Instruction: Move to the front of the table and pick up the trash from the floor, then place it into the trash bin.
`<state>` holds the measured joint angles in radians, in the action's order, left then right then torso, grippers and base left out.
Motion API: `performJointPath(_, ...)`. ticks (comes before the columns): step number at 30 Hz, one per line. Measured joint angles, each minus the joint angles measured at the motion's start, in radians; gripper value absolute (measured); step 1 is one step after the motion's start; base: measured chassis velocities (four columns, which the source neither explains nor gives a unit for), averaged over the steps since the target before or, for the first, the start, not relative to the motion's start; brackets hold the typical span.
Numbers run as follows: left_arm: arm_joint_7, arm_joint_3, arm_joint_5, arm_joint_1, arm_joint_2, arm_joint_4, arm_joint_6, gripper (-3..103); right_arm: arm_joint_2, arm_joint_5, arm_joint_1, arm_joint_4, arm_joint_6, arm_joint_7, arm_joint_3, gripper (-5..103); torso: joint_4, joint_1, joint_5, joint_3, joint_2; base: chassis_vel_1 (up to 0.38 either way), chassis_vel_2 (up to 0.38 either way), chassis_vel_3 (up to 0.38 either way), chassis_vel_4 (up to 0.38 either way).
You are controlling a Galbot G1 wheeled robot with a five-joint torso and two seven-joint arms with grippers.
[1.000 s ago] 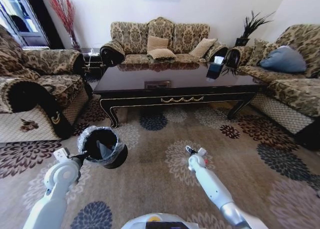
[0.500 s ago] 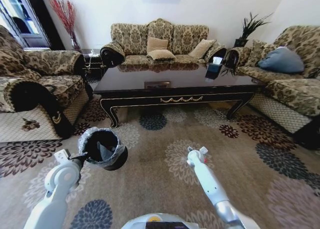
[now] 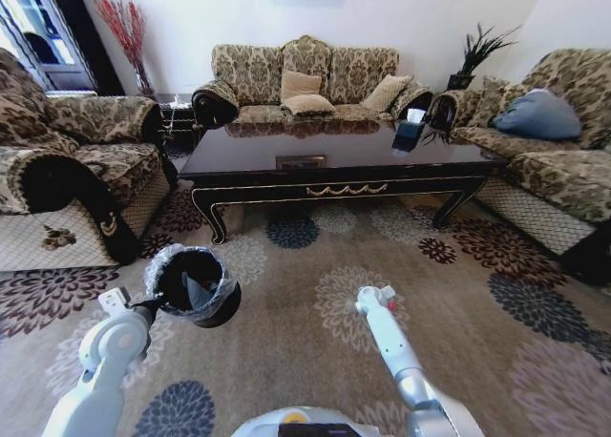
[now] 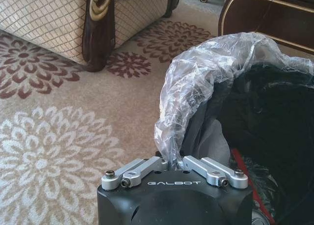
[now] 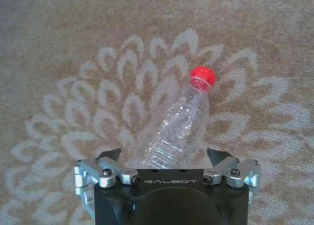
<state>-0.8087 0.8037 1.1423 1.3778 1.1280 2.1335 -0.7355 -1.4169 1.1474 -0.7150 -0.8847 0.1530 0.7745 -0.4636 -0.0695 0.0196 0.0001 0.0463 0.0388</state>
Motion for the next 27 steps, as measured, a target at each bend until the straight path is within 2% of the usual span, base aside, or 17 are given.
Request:
performJointPath(2,0.0,-0.007,-0.003,-0.003,0.001,-0.002,0.0,2,0.0,-0.015,0.011,0.044,0.002,-0.031,-0.008,90,0.0,0.0,-0.0001,0.0,0.0,0.0,0.0,0.0,0.0)
performJointPath(3,0.0,-0.007,-0.003,-0.003,0.001,-0.002,0.0,2,0.0,-0.015,0.011,0.044,0.002,-0.031,-0.008,90,0.0,0.0,-0.0001,0.0,0.0,0.0,0.0,0.0,0.0)
performJointPath(6,0.0,-0.013,-0.007,-0.006,0.002,-0.006,0.0,2,-0.002,-0.042,0.026,0.094,0.004,-0.065,-0.021,77,0.0,0.0,-0.0003,0.0,0.0,0.0,0.0,0.0,0.0)
performJointPath(9,0.0,-0.014,-0.008,-0.007,0.002,-0.008,0.0,2,-0.002,-0.06,0.03,0.113,0.004,-0.077,-0.024,71,-0.0001,0.0,-0.0009,0.0,0.0,0.0,0.0,0.0,0.0)
performJointPath(11,0.0,-0.014,-0.009,-0.007,0.001,-0.01,0.0,2,0.001,-0.068,0.023,0.104,0.008,-0.082,-0.022,60,-0.0003,0.0,-0.0007,0.0,0.0,0.0,0.0,0.0,0.0)
performJointPath(12,0.0,-0.014,-0.009,-0.007,0.001,-0.01,0.0,2,0.001,-0.068,0.023,0.104,0.008,-0.082,-0.022,60,-0.0003,0.0,-0.0007,0.0,0.0,0.0,0.0,0.0,0.0)
performJointPath(13,0.0,-0.014,-0.009,-0.007,0.001,-0.011,0.0,2,0.003,-0.068,0.02,0.097,0.008,-0.082,-0.021,54,-0.0004,0.0,-0.0005,0.0,0.0,0.0,0.0,0.0,0.0)
performJointPath(16,0.0,-0.024,-0.01,-0.008,0.005,-0.01,0.0,2,0.021,-0.064,-0.034,-0.024,0.013,-0.083,0.02,40,0.0005,0.0,0.0009,0.0,0.0,0.0,0.0,0.0,0.0)
performJointPath(18,0.0,-0.03,-0.013,-0.008,0.006,-0.008,0.0,2,0.031,-0.061,-0.055,-0.074,0.013,-0.082,0.04,40,0.0005,0.0,0.0005,0.0,0.0,0.0,0.0,0.0,0.0)
performJointPath(21,0.0,-0.092,-0.032,-0.006,0.015,0.005,0.0,2,0.072,-0.073,-0.124,-0.28,-0.007,-0.081,0.141,30,-0.0001,0.0,0.0006,0.0,0.0,0.0,0.0,0.0,0.0)
performJointPath(22,0.0,-0.092,-0.032,-0.006,0.015,0.005,0.0,2,0.072,-0.073,-0.124,-0.28,-0.007,-0.081,0.141,30,-0.0001,0.0,0.0006,0.0,0.0,0.0,0.0,0.0,0.0)
performJointPath(27,0.008,-0.247,-0.104,-0.009,0.029,-0.006,0.0,2,0.146,-0.132,-0.149,-0.532,-0.127,-0.106,0.306,26,0.0003,0.0,0.0001,0.0,0.0,0.0,0.0,0.0,0.0)
